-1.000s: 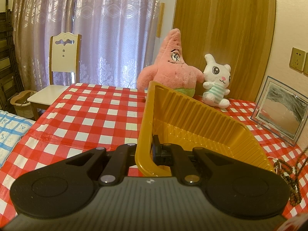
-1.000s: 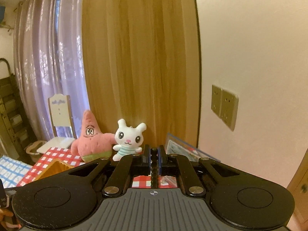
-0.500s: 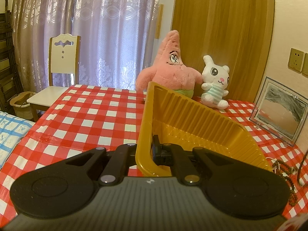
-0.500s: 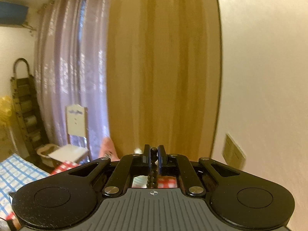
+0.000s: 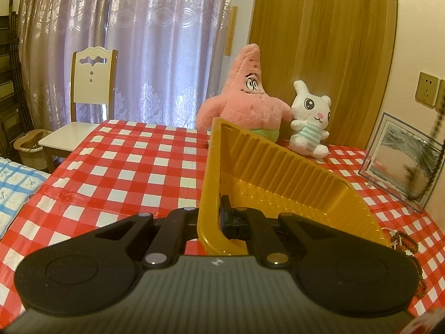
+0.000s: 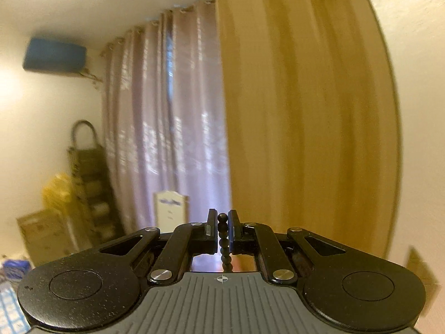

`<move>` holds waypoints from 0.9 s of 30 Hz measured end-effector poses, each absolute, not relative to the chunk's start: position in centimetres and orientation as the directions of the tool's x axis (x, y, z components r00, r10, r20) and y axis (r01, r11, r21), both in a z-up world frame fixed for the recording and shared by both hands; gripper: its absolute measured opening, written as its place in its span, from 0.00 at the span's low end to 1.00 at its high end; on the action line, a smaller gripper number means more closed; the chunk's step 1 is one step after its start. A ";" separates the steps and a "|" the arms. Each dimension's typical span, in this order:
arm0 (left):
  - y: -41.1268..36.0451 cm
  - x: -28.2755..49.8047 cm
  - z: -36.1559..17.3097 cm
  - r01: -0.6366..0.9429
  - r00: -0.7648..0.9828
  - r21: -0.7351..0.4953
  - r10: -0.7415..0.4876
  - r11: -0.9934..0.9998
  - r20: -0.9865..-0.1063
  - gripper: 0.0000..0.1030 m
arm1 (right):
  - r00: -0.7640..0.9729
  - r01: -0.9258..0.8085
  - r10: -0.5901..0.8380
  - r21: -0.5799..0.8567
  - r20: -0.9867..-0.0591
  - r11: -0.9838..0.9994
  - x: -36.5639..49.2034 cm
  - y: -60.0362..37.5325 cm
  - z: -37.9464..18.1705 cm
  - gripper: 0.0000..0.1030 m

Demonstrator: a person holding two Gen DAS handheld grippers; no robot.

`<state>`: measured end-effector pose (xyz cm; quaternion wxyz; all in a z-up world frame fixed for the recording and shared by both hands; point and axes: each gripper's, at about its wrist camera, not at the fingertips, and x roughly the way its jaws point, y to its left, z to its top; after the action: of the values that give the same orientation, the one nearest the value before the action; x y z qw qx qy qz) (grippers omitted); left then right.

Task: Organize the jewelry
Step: 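Lift the dark bead necklace with the right tool over the tray, then open the right tool to drop the necklace into the tray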

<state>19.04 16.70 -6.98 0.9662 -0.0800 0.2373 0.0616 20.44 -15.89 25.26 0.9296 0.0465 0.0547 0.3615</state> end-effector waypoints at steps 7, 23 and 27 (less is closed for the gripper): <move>16.5 18.7 -7.0 -0.159 0.880 -0.134 0.079 0.978 -0.468 0.05 | 0.646 -0.739 0.761 0.197 -0.067 0.645 21.3 -12.0 24.9 0.07; 16.4 18.9 -6.6 -0.154 0.889 -0.153 0.070 0.976 -0.453 0.06 | 0.464 -0.680 0.789 0.409 -0.403 0.608 25.9 -5.1 11.5 0.07; 16.4 19.0 -6.6 -0.154 0.889 -0.153 0.069 0.976 -0.454 0.06 | 0.435 -0.611 0.763 0.466 -0.478 0.640 27.2 -5.2 6.8 0.07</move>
<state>18.99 16.40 -6.61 0.9673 -0.0930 0.2289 0.0577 27.19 -5.17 6.80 0.8395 0.1119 0.3394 0.4093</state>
